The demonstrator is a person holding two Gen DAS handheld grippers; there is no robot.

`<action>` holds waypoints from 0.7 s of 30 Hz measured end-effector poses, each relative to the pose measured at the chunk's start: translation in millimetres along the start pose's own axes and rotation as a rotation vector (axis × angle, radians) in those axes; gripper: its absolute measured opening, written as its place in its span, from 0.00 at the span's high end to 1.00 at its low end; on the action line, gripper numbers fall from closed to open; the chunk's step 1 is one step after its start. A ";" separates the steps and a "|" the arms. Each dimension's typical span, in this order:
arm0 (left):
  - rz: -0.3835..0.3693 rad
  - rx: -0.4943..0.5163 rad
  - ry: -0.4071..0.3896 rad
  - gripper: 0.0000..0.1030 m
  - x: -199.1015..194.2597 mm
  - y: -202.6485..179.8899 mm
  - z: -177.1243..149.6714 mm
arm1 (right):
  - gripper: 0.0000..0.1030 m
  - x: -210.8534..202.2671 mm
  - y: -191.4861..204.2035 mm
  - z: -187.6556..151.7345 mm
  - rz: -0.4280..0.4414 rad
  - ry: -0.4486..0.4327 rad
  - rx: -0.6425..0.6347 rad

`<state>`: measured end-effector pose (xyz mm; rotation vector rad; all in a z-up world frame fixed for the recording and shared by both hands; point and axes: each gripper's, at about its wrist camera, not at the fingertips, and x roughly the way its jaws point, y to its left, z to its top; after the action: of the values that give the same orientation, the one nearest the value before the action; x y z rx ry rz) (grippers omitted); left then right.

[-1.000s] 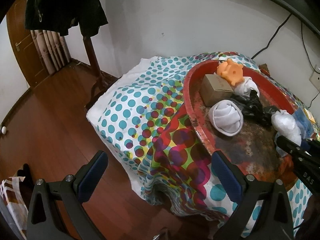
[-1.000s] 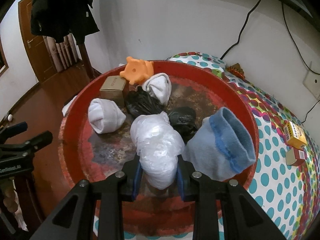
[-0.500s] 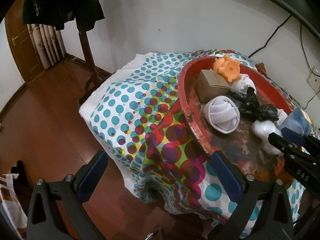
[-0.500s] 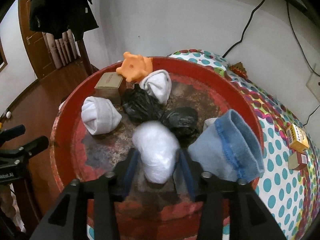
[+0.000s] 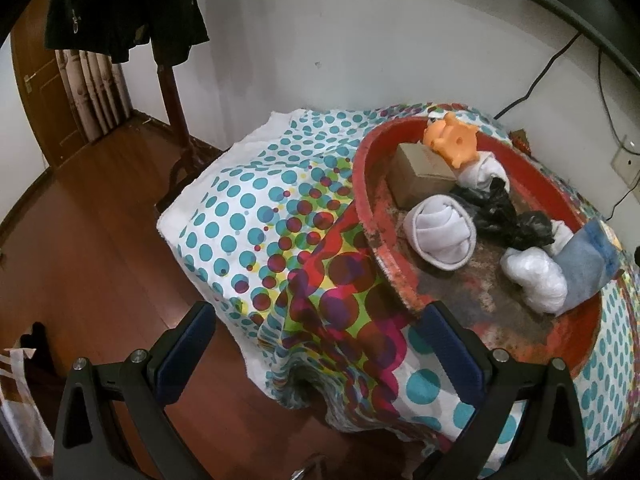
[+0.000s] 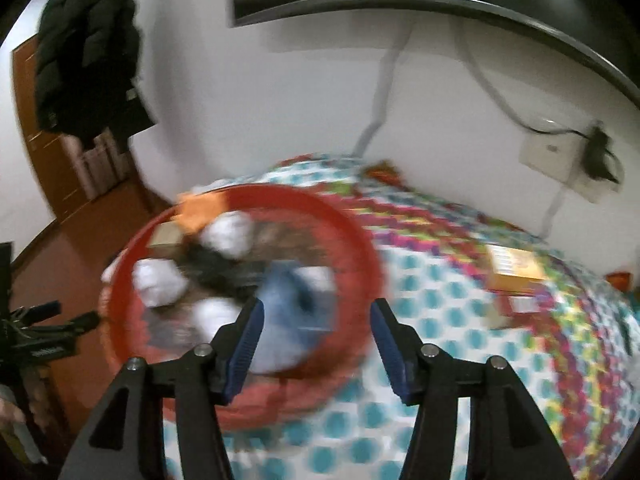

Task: Organize objects
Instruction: 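Reach the right gripper to the red barcode box and grasp it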

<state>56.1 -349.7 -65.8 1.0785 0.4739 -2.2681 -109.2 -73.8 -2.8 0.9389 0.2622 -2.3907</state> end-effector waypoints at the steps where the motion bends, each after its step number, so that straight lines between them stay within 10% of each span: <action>1: -0.001 -0.004 -0.008 0.00 -1.4 -0.1 0.2 | 0.42 0.0 -16.1 0.1 -0.028 0.004 0.016; 9: 0.001 -0.004 -0.035 0.00 -4.4 -5.2 -1.6 | 0.42 31.4 -127.7 -17.5 -0.224 0.137 0.263; 21: -0.010 0.027 -0.033 0.00 -3.2 -10.7 -3.4 | 0.42 88.9 -149.7 -15.1 -0.379 0.139 0.546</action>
<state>52.9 -338.5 -64.6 1.0528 0.4371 -2.3032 -238.1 18.1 -76.9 1.4061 -0.1964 -2.8135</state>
